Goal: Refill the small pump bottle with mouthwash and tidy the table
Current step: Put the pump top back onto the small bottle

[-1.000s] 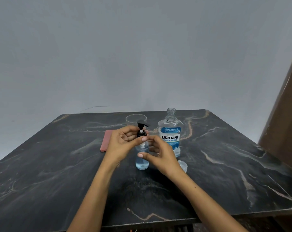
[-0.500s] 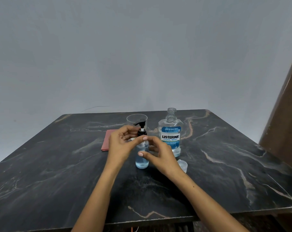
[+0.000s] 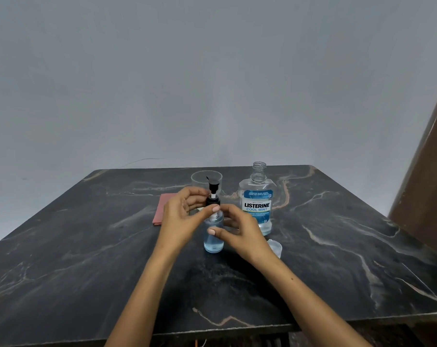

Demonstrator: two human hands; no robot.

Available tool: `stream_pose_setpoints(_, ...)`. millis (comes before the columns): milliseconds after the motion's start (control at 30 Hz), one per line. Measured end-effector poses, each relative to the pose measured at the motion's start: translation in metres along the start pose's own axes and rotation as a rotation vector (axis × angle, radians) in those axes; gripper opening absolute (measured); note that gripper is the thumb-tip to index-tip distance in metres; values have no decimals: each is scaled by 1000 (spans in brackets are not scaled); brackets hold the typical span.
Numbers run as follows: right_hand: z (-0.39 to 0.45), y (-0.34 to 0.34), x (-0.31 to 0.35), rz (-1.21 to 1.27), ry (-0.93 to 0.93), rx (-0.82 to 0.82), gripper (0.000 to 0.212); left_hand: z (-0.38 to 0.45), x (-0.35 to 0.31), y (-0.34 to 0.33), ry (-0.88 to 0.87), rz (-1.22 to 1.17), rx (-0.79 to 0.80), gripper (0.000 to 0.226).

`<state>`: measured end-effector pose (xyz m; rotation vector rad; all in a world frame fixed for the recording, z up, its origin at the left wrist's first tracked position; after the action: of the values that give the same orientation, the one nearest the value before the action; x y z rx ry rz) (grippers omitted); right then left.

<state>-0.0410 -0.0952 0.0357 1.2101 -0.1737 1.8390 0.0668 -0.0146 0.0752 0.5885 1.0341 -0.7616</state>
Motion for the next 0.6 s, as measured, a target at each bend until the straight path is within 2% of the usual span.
stream_pose_setpoints(100,-1,-2,-1,2,-5,9,45,-2,-8,-1,-20,53,42,31)
stream_pose_setpoints(233,-1,-1,-2,-24,-5,-5,38,-4,-30,7,-116,398,-215,36)
stream_pose_setpoints(333,-1,-1,-1,-16,-6,-6,42,-3,-30,3,-116,383,-257,33)
stream_pose_setpoints(400,0,0,-2,2,-7,-8,41,0,-25,2,-82,316,-188,27)
stream_pose_setpoints(500,-1,-1,-2,14,-9,9,43,1,-17,-2,3,165,27,23)
stream_pose_setpoints(600,-1,-1,-1,10,-4,-1,42,0,-17,-6,51,189,114,36)
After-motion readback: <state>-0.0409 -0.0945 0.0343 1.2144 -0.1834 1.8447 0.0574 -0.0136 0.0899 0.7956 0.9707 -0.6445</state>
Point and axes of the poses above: each hand's wrist, its own z-axis towards the middle knuckle, its own y-axis out of the back of the hand, x = y × z, the point moved 10 cm from there along z, towards the middle knuckle, and after that the axes turned 6 degrees about y, right-handed, at the moved point
